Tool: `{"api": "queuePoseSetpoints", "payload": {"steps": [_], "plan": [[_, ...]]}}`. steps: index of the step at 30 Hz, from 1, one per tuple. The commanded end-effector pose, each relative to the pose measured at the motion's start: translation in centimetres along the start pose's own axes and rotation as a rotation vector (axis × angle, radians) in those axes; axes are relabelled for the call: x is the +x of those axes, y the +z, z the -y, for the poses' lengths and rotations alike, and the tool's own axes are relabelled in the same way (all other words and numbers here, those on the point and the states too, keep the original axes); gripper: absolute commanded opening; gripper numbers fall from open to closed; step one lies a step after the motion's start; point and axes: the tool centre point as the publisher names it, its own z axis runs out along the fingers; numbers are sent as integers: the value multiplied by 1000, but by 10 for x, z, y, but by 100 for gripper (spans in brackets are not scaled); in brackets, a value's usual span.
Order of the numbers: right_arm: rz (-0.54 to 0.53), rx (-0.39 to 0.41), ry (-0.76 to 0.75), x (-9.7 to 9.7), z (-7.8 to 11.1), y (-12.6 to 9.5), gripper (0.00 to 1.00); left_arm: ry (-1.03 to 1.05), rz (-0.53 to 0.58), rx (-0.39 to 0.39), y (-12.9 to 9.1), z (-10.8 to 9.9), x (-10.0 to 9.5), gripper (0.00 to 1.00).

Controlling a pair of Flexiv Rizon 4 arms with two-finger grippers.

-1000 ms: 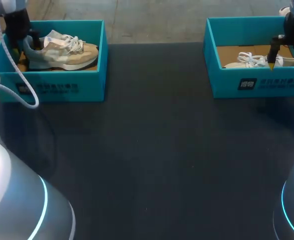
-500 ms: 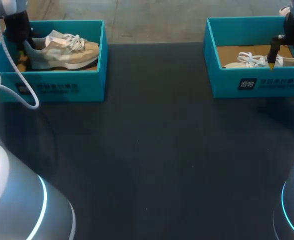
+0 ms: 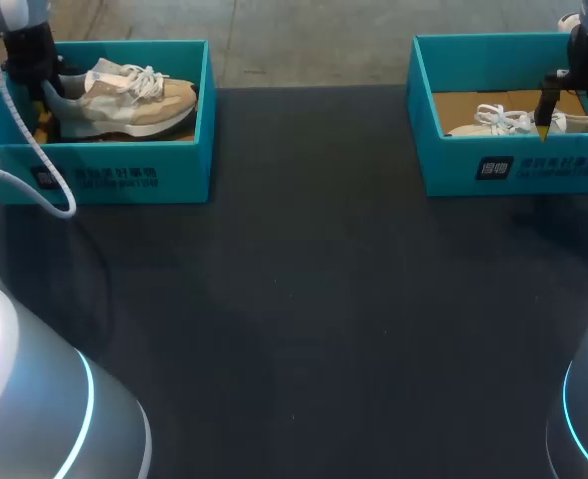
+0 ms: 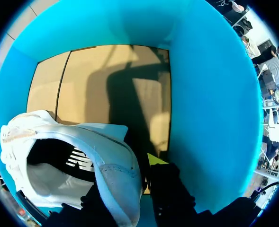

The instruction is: Take the shoe out of the shoebox, open the shoe tongue, remove and reinsert the insole, then place the shoe into the shoebox

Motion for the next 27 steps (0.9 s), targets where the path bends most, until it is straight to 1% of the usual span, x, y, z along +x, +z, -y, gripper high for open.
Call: {"api": "queuePoseSetpoints", "payload": {"steps": [1,5,12,18,21,25,27], "plan": [[0,-2,1,0,1,0,100,-2,15,-9,-19,4,9,0],[0,-2,1,0,1,0,100,-2,23,-27,-32,3,12,0],[0,-2,1,0,1,0,100,24,1,-70,-60,9,5,0],[0,-2,1,0,1,0,100,8,-1,-105,-84,8,4,0],[0,-2,1,0,1,0,100,-4,4,-105,-98,6,4,0],[0,-2,1,0,1,0,100,2,2,-120,-122,7,4,0],[0,-2,1,0,1,0,100,4,6,-113,-135,7,5,0]]}}
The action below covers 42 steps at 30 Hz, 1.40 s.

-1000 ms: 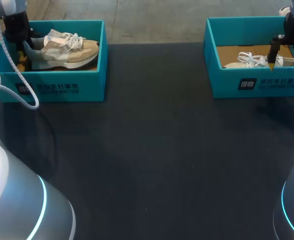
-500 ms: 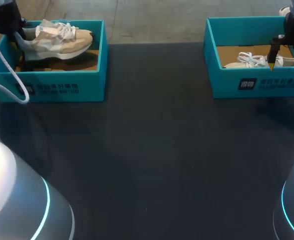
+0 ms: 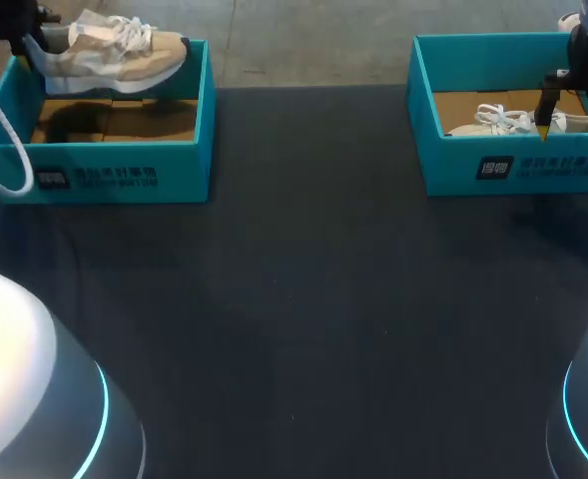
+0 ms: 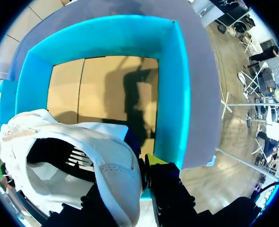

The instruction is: Take the shoe out of the shoebox, open the shoe tongue, remove and reinsert the insole, then place the shoe into the shoebox

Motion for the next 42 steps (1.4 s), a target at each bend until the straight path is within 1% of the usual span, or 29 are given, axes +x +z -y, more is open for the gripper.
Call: {"api": "queuePoseSetpoints", "payload": {"steps": [1,8,10,13,16,17,20,23,24,32,38,40,41,42], "plan": [[0,-2,1,0,1,0,100,-5,-6,-16,-40,13,0,0],[0,-2,1,0,1,0,100,5,-12,-20,-86,12,4,0],[0,-2,1,0,1,0,100,10,-23,-43,-96,13,5,0],[0,-2,1,0,1,0,100,15,-26,-70,-109,21,4,0],[0,-2,1,0,1,0,100,6,-31,-79,-121,32,1,0],[0,-2,1,0,1,0,100,8,-13,-68,-125,37,0,0],[0,-2,1,0,1,0,100,9,-8,-85,-135,56,-4,0],[0,-2,1,0,1,0,100,6,-34,-91,-139,78,-9,0],[0,-2,1,0,1,0,100,2,-37,-78,-141,84,-10,0],[0,-2,1,0,1,0,100,-30,-72,-105,-156,148,-14,0],[0,-2,1,0,1,0,100,-25,-63,-131,-171,206,-20,0],[0,-2,1,0,1,0,100,-21,-65,-143,-173,229,-25,0],[0,-2,1,0,1,0,100,-19,-65,-143,-174,236,-26,0],[0,-2,1,0,1,0,100,-14,-66,-143,-175,247,-28,0]]}}
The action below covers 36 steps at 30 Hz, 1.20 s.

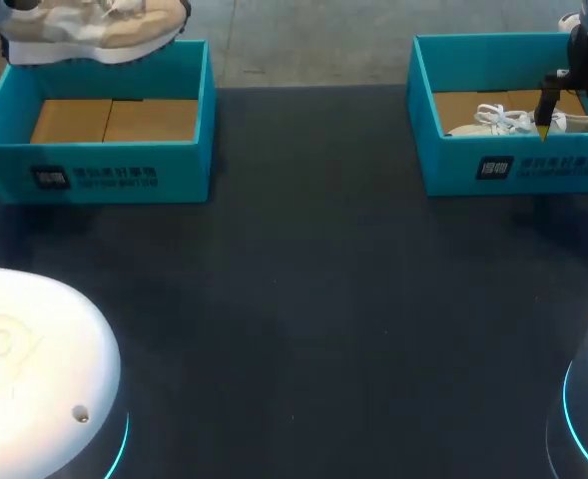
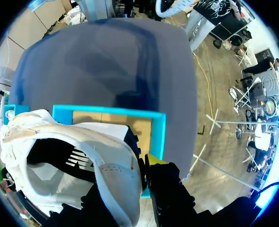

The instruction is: Take the shoe out of the shoebox, open the shoe tongue, remove and reinsert the insole, then place the shoe into the shoebox

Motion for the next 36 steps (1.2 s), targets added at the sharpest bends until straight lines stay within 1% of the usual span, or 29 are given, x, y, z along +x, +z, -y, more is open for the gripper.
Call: {"api": "queuePoseSetpoints", "payload": {"steps": [1,2,3,4,5,6,8,10,15,20,23,26,28,30,31,36], "plan": [[0,-2,1,0,1,0,100,5,-15,-245,-4,104,-5,0],[0,-2,1,0,1,0,100,-6,-25,-271,-3,112,-7,0],[0,-2,1,0,1,0,100,-7,-25,-272,-3,120,-9,0],[0,-2,1,0,1,0,100,-14,-33,-296,-2,131,-11,0],[0,-2,1,0,1,0,100,-19,-38,-313,-1,137,-12,0],[0,-2,1,0,1,0,100,-13,-34,-308,1,146,-14,0],[0,-2,1,0,1,0,100,-13,-32,-335,5,166,-19,0],[0,-2,1,0,1,0,100,-1,-17,-314,9,180,-24,0],[0,-2,1,0,1,0,100,35,-21,-325,22,214,-41,0],[0,-2,1,0,1,0,100,75,-26,-333,29,240,-60,0],[0,-2,1,0,1,0,100,79,-42,-362,35,252,-71,0],[0,-2,1,0,1,0,100,79,-41,-361,41,260,-82,0],[0,-2,1,0,1,0,100,92,-40,-347,46,269,-91,0],[0,-2,1,0,1,0,100,96,-47,-358,52,278,-99,0],[0,-2,1,0,1,0,100,111,-47,-348,54,283,-103,0],[0,-2,1,0,1,0,100,130,-52,-358,62,304,-121,0]]}}
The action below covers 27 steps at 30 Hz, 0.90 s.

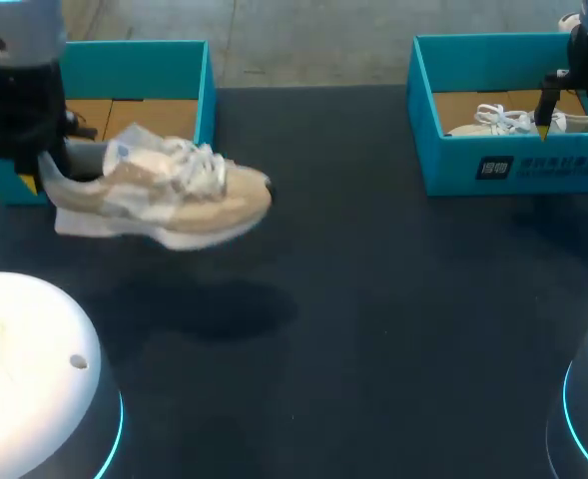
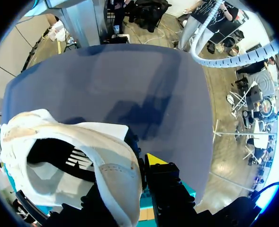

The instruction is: Take the shoe out of the shoebox, open the shoe tongue, remove and reinsert the insole, then place the shoe into the shoebox

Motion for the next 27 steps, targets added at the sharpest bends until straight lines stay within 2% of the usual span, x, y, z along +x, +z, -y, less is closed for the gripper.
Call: {"api": "queuePoseSetpoints", "payload": {"steps": [1,6,26,27], "plan": [[0,-2,1,0,1,0,100,1,-13,-390,6,16,-17,0],[0,-2,1,0,1,0,100,15,-12,-363,11,26,-36,0],[0,-2,1,0,1,0,100,15,-12,-363,11,26,-36,0],[0,-2,1,0,1,0,100,20,-15,-350,14,27,-43,0]]}}
